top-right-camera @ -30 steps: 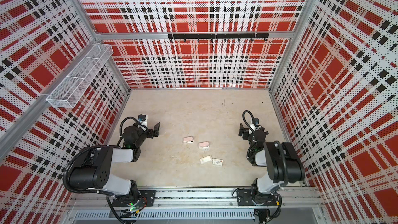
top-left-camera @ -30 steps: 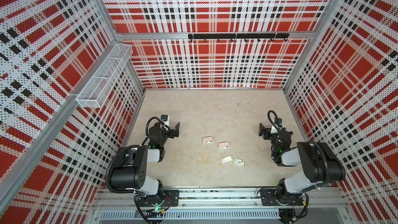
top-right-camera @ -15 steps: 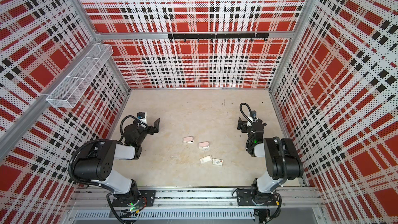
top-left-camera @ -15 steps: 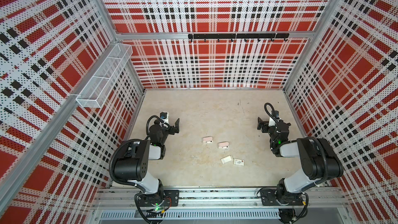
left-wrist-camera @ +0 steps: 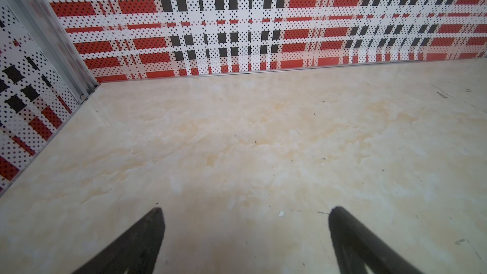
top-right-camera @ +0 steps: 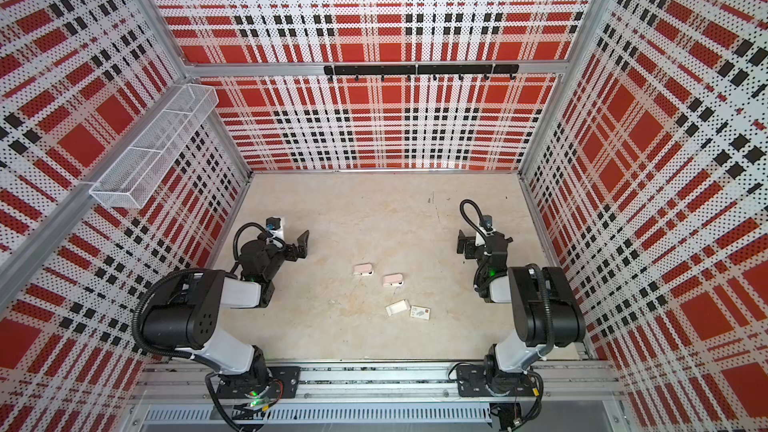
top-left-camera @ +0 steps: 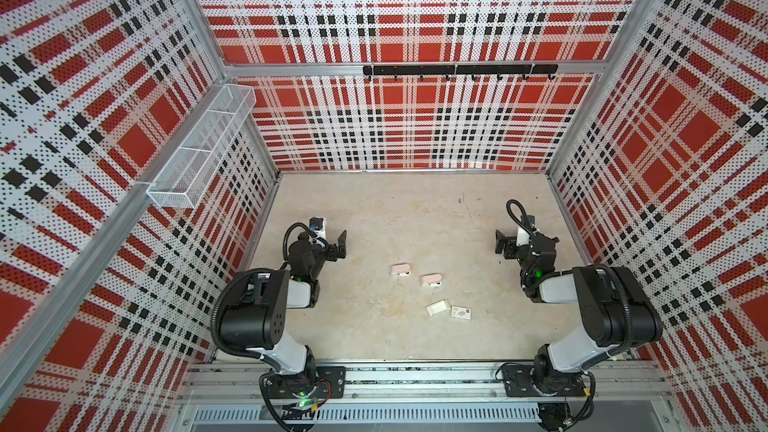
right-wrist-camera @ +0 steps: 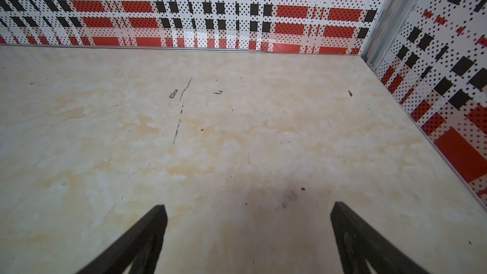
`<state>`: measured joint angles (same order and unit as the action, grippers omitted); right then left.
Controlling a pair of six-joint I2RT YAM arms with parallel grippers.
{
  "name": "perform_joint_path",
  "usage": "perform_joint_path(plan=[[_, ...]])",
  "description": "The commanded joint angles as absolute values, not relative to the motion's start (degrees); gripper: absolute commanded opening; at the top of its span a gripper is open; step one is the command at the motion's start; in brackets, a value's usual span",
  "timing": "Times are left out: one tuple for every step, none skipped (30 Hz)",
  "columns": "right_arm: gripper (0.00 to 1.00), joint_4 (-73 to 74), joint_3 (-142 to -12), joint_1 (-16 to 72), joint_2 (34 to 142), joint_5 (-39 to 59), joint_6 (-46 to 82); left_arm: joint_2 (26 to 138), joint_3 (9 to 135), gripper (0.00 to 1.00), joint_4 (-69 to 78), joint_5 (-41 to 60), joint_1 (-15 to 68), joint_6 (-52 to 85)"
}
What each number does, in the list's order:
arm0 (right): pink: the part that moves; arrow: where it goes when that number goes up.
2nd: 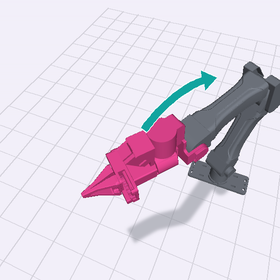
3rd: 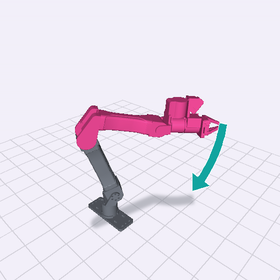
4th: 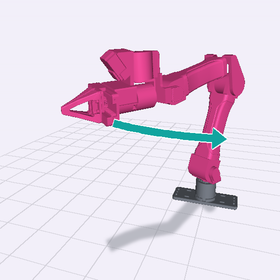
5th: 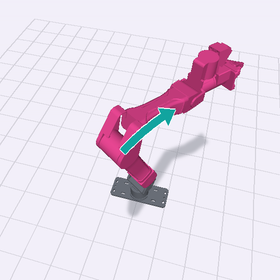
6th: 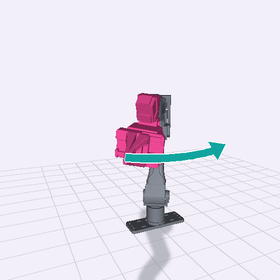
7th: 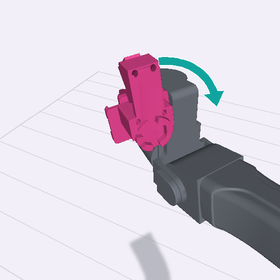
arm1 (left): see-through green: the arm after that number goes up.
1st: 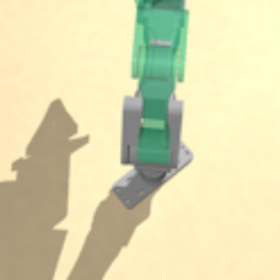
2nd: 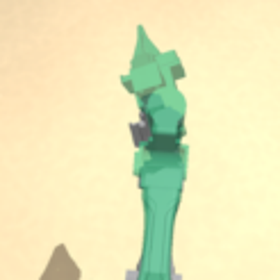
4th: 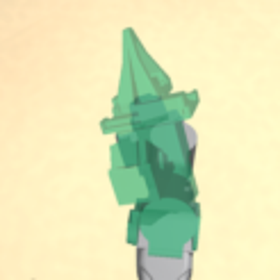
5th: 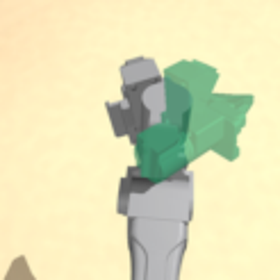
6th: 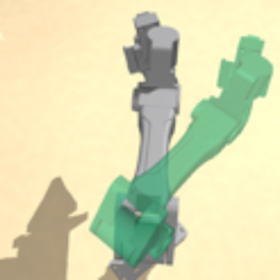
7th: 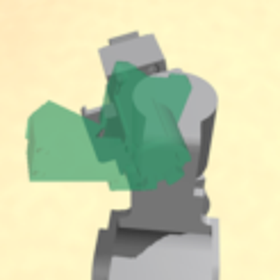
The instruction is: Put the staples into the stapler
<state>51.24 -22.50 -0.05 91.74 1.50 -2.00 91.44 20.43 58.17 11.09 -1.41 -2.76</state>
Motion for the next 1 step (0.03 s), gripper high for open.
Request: perform_joint_path(plan=[[1.0, 53.3, -22.8, 0.1, 91.0, 2.0, -3.3, 90.6, 20.8, 0.99, 58.7, 10.5, -1.1, -1.8]])
